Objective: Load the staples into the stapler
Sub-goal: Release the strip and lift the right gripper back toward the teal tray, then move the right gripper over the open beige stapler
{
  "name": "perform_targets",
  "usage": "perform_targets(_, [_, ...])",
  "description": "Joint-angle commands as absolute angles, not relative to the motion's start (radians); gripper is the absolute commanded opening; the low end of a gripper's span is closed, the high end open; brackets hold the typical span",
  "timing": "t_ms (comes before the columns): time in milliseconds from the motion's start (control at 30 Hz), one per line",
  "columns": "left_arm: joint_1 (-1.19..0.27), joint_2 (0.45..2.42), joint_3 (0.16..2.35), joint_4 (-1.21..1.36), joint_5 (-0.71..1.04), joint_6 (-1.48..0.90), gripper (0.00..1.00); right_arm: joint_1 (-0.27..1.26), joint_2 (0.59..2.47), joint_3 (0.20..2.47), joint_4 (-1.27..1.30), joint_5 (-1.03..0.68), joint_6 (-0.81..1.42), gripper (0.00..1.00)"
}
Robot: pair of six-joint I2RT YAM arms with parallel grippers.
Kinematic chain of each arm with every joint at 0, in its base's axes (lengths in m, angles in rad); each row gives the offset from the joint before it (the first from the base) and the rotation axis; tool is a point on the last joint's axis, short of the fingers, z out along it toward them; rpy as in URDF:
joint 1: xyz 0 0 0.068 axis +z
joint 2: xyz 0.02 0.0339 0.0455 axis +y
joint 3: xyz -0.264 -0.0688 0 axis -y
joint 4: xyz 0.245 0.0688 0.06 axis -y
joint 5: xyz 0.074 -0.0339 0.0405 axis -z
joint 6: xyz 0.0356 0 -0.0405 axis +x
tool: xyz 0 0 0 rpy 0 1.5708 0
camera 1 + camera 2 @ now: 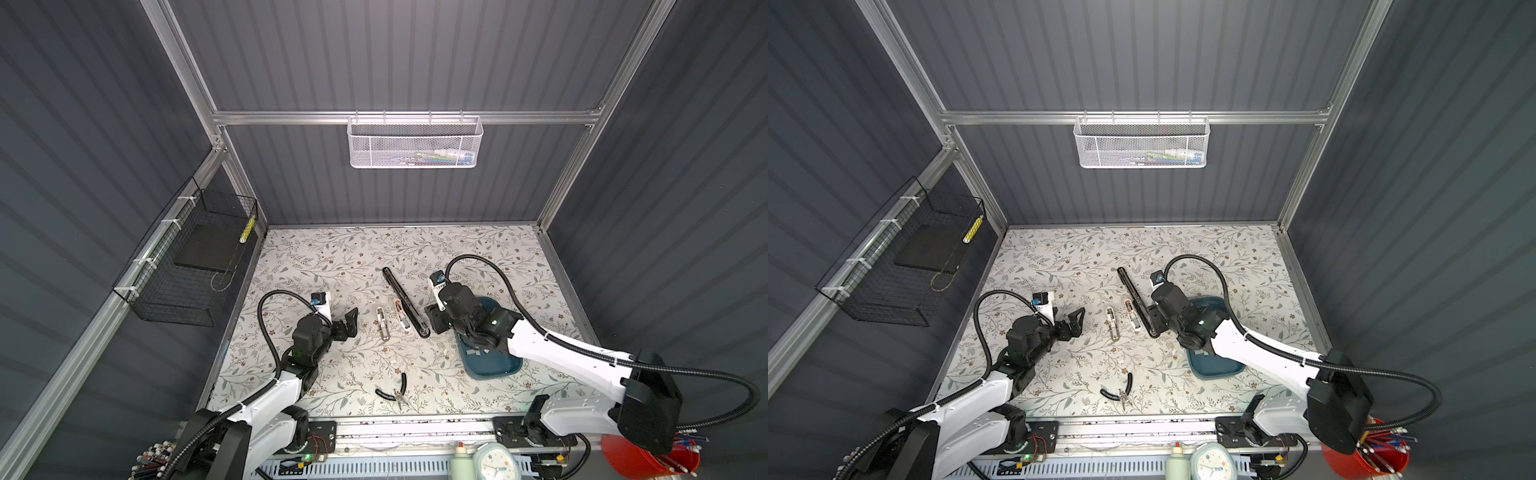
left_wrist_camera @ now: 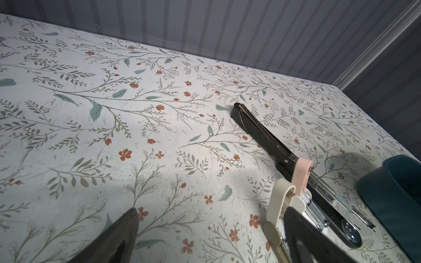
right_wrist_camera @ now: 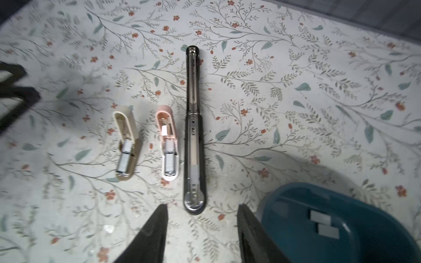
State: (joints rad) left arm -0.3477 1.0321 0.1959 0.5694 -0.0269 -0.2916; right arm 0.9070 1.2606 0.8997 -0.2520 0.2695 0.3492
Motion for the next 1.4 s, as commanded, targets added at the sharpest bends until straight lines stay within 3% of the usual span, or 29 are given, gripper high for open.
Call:
perform_targets(0, [-0.346, 1.035, 0.218, 0.547, -0.035, -0.298, 0.99, 1.055, 1.193, 0.853, -0.126, 0.262, 0.520, 0.56])
perform_targets(133, [-0.347, 1.035, 0.226, 0.527, -0.021, -0.298, 0.99, 1.170, 1.275, 0.790, 0.102, 0.313, 0.499, 0.58])
perform_targets(367, [-0.347, 1.054, 0.239, 0.516, -0.014, -0.296, 0.99, 1.195, 1.587, 0.826, 0.265, 0.368, 0.501, 0.55])
perform_targets(467, [-0.347, 1.072, 0.247, 0.524, -0.005, -0.293, 0.99, 1.196, 1.653, 0.801, 0.329, 0.398, 0.507, 0.60])
perform_targets(800, [-0.347, 1.072, 0.245, 0.526, 0.002, -0.292, 0.99, 1.193, 1.781, 0.843, 0.325, 0.414, 0.494, 0.63])
perform_targets(1367, [-0.347, 1.071, 0.246, 0.522, 0.000, -0.293, 0.99, 1.151, 1.969, 0.920, 0.330, 0.437, 0.471, 0.58])
